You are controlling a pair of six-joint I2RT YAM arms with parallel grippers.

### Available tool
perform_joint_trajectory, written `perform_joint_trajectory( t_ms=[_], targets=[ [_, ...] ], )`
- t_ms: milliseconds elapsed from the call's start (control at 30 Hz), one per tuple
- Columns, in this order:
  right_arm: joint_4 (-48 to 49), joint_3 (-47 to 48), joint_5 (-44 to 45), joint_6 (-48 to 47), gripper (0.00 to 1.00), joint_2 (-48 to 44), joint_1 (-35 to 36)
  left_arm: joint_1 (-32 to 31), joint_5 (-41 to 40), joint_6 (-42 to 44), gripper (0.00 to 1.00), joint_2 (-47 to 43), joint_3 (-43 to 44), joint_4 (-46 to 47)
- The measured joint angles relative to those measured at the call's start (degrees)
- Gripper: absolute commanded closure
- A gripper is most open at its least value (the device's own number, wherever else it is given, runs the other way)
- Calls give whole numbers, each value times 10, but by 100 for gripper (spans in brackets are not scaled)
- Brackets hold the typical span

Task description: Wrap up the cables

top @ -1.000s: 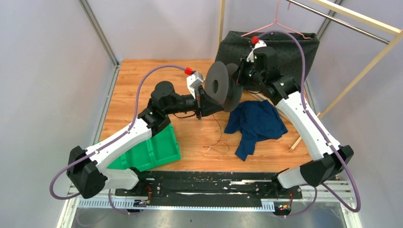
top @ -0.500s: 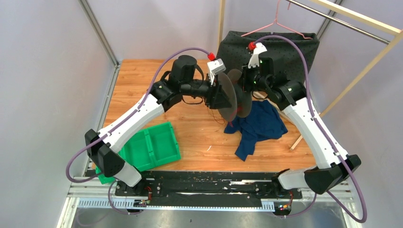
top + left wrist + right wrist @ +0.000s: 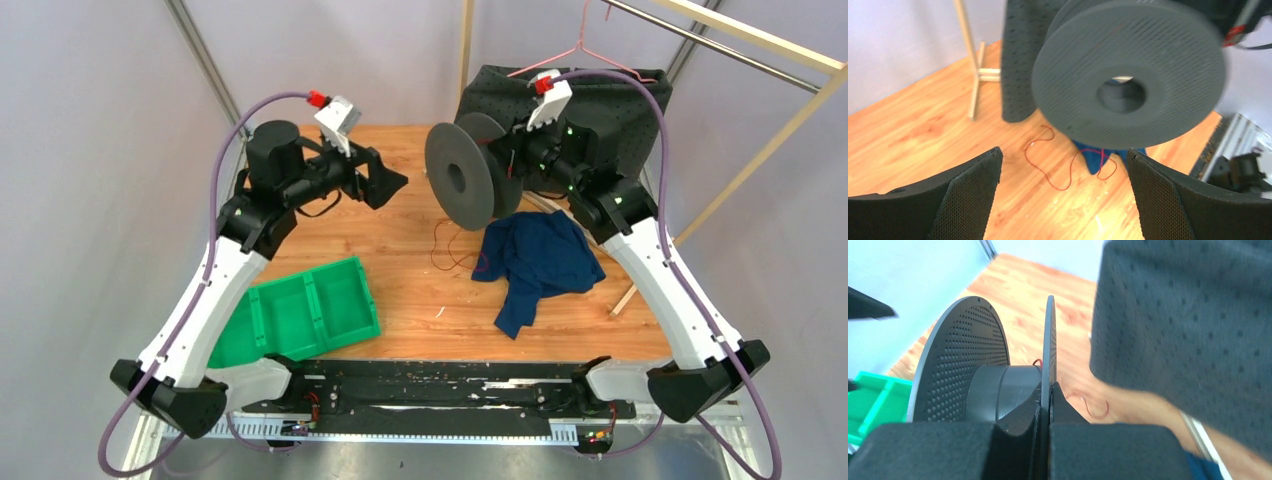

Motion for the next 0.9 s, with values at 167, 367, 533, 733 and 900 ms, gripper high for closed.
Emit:
perform_joint_trajectory(
  t_ms=[167, 367, 533, 733, 900],
  targets=[
    [83, 23, -36, 0, 99, -1, 0, 31, -47, -33, 2, -31, -97, 59],
    [147, 99, -50, 16, 99, 23, 2, 37, -54, -45, 4, -44, -282, 166],
    [179, 129, -49, 38, 99, 45, 3, 13, -23, -42, 2, -57, -401, 282],
    [182, 129, -48, 51, 99, 60, 3, -45, -36, -82, 2, -61, -526, 484],
    [182, 129, -47, 58, 99, 64, 3, -98, -83, -101, 2, -10, -542, 629]
  ],
)
